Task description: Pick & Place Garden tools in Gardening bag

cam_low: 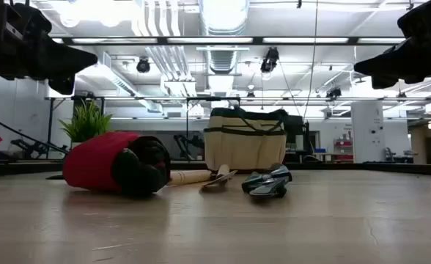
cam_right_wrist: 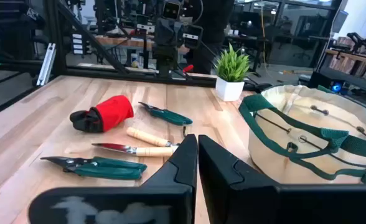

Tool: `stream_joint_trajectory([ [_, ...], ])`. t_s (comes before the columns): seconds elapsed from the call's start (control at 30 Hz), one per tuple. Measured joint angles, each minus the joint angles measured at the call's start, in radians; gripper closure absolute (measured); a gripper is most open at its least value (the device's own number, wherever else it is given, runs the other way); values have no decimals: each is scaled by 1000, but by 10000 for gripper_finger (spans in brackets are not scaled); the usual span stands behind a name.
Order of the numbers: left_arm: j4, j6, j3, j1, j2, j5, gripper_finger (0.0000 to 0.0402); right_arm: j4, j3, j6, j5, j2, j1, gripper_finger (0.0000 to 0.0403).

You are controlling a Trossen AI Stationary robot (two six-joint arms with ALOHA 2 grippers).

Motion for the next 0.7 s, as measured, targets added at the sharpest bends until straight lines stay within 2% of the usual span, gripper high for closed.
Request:
stream_joint_trajectory([
  [0.6, 0, 0, 0, 0, 0, 0, 371, 6, 0, 1, -5, 2, -9, 394],
  [0.7, 5, 0, 0, 0, 0, 0, 371, 6, 1, 1, 2, 52, -28, 394],
])
